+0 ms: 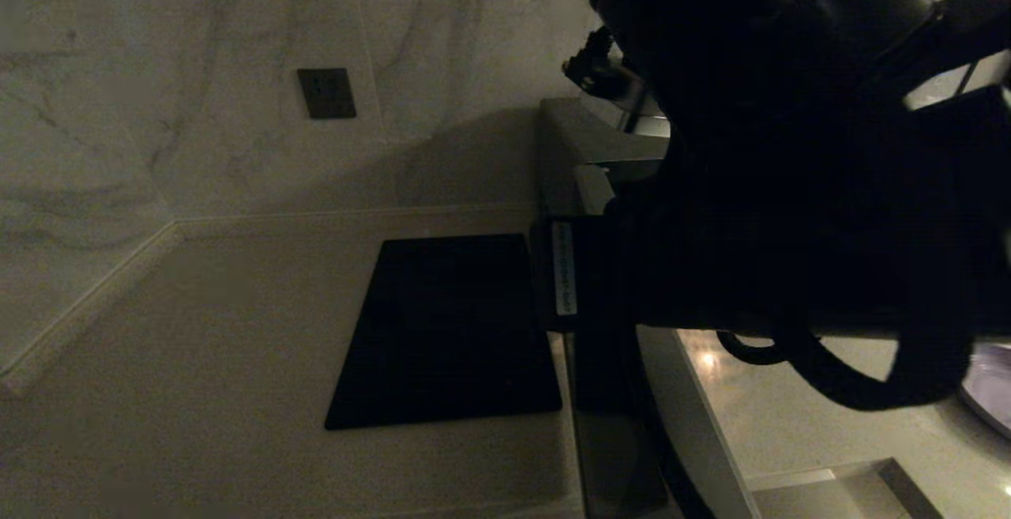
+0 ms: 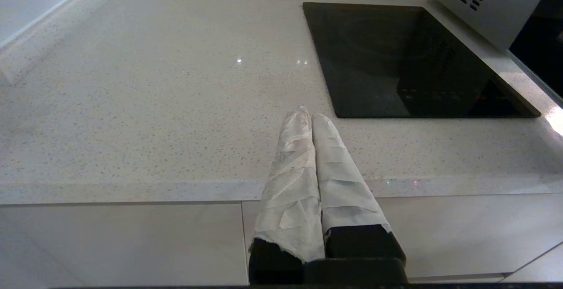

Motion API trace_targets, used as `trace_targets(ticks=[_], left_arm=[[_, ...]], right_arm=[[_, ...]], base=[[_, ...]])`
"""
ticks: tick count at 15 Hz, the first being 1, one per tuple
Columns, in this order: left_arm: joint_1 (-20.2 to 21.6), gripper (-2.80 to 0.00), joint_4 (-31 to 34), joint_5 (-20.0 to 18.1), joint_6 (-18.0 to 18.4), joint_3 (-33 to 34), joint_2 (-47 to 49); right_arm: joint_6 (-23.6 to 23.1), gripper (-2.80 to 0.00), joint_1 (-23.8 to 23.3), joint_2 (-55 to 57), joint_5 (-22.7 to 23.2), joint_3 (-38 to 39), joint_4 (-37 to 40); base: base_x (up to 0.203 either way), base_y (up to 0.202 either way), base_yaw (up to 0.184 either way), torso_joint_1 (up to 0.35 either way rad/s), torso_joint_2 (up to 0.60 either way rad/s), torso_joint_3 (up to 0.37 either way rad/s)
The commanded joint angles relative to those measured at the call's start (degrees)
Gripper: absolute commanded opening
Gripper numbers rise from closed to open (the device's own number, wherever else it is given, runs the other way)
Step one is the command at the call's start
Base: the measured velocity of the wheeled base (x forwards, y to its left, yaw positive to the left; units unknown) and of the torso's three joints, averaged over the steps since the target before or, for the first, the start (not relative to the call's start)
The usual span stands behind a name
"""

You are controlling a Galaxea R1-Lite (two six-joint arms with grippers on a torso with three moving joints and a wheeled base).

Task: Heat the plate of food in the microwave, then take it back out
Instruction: Close the microwave oven

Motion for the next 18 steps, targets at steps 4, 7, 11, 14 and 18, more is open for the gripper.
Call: trace_targets(ticks=[4,7,11,14,18], left_arm=[[0.04,-2.8,-0.02,0.05,-0.03,0.0,0.09],[0.04,-2.8,-0.02,0.05,-0.03,0.0,0.09],[0.04,-2.8,-0.02,0.05,-0.03,0.0,0.09],[0.04,-2.8,-0.02,0.05,-0.03,0.0,0.09],[0.04,-2.8,-0.02,0.05,-0.03,0.0,0.09]], right_arm=[[0.33,-2.8,2.22,3.21,-0.19,0.45,0.36],[0.33,-2.8,3.01,4.79,-0.38,0.27,0.37],[1.82,-2.8,2.93,5.14,-2.37,0.22,0.56],[1.82,-2.8,2.06,4.75,-7.23,-0.76,1.68],[2.07,-2.8,1.42,4.2,-11.99,-0.46,3.99]], base=[[0.0,0.0,0.0,0.0,0.0,0.0],[0.0,0.0,0.0,0.0,0.0,0.0],[0.0,0.0,0.0,0.0,0.0,0.0],[0.0,0.0,0.0,0.0,0.0,0.0],[0.0,0.0,0.0,0.0,0.0,0.0]])
